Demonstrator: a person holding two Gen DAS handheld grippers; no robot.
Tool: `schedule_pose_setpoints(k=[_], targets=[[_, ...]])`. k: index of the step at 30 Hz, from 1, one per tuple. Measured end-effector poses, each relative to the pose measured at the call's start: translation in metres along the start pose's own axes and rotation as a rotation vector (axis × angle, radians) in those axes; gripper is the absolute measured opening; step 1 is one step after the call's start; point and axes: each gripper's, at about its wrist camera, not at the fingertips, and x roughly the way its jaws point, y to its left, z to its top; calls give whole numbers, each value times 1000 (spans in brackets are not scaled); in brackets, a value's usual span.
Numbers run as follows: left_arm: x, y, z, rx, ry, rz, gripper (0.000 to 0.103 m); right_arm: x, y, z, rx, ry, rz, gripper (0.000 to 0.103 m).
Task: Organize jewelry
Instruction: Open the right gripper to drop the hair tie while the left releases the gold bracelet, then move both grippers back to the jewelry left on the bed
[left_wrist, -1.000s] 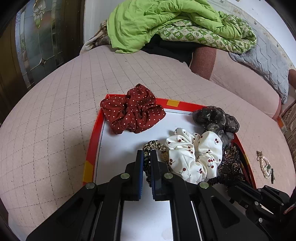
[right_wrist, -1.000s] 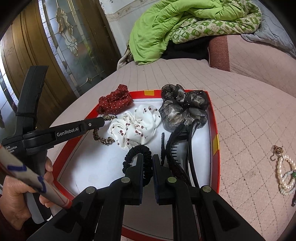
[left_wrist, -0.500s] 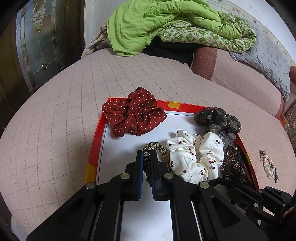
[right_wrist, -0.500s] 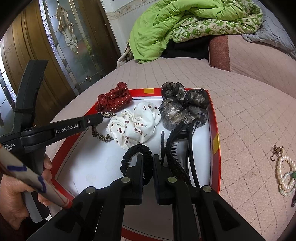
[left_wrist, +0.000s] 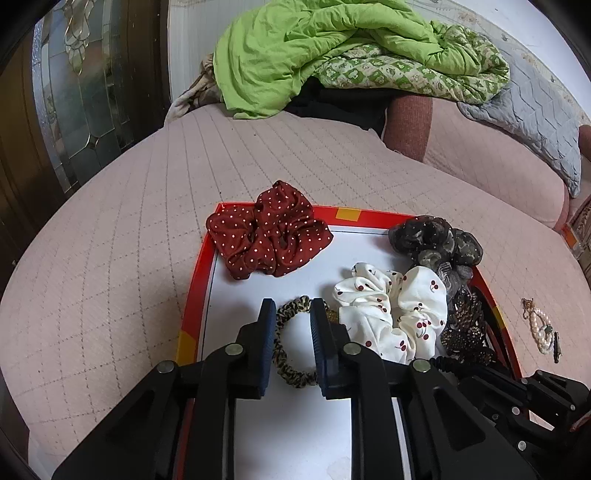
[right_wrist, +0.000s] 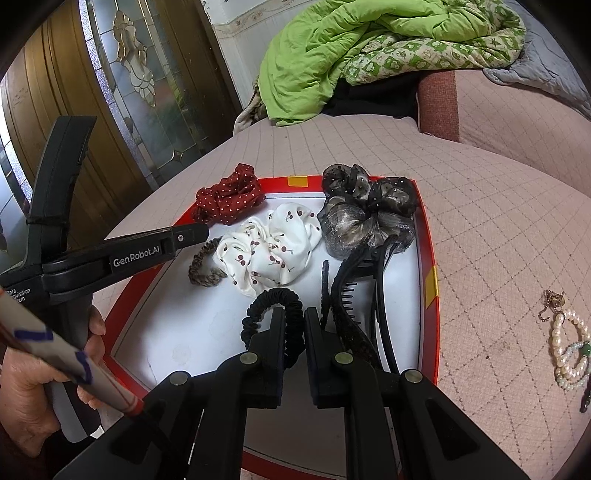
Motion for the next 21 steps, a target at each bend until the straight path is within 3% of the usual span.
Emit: schedule_pose_setpoints(k=[21], targets=[[-7,-9,1,37,-36,31,21,-14,3,3,9,-26,27,12]])
